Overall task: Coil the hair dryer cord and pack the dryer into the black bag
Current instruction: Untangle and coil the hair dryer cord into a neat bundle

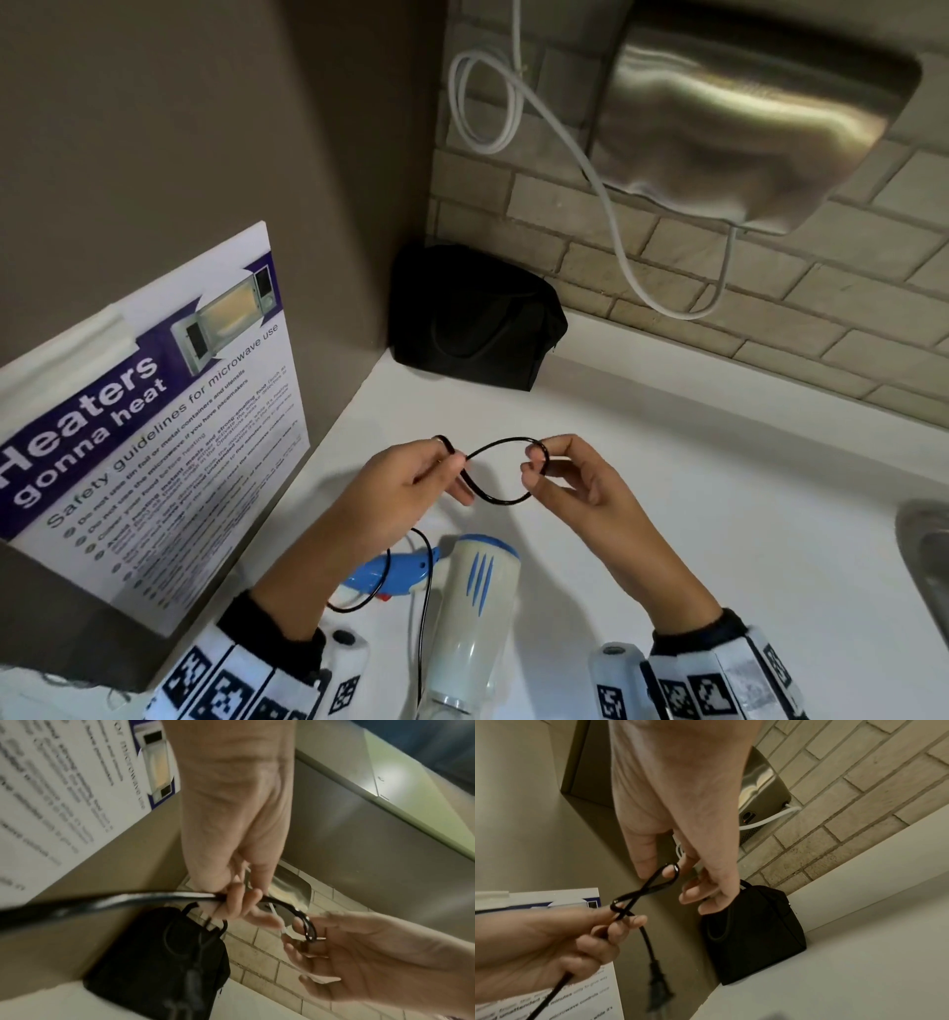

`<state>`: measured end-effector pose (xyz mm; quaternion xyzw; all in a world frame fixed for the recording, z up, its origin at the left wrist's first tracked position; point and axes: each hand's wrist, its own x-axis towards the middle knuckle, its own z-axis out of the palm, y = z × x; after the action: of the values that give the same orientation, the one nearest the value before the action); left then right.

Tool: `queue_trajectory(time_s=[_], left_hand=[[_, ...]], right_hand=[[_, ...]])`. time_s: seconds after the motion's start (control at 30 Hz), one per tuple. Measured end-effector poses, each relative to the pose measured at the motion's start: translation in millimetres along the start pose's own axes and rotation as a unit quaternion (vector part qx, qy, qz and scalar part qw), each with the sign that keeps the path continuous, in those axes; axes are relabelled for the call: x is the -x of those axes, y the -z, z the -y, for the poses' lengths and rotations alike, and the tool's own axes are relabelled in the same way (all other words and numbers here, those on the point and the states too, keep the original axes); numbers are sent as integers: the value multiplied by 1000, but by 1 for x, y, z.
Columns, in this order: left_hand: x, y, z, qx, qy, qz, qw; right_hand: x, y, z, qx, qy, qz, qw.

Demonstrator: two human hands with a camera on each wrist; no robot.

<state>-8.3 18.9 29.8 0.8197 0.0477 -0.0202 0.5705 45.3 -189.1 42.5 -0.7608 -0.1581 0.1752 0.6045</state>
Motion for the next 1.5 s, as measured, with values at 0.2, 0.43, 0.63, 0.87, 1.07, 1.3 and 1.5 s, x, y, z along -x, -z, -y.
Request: queue_trajectory(time_s=[0.2, 0.43, 0.63, 0.87, 1.07, 1.3, 1.5], left_hand=[[6, -7, -6, -80, -87, -6, 993], [6, -3, -8, 0, -91, -82, 993], [1, 3, 8, -95, -63, -194, 974], [-2, 12, 2, 37, -71, -253, 964], [0, -10, 1, 52, -71, -146, 985], [-2, -25, 0, 50, -117, -101, 987], [3, -23, -3, 153, -87, -152, 973]], right_hand=[[-1, -15, 19, 212, 243, -35, 946], [-13, -29, 9, 413, 176, 56, 892], [-22, -10, -9, 516, 146, -12, 844], [-22, 10, -50, 539, 83, -1, 838], [-24, 3, -46, 448, 109, -100, 882], [-17, -45, -6, 331, 257, -38, 907], [-20, -57, -9, 294, 233, 8, 927]])
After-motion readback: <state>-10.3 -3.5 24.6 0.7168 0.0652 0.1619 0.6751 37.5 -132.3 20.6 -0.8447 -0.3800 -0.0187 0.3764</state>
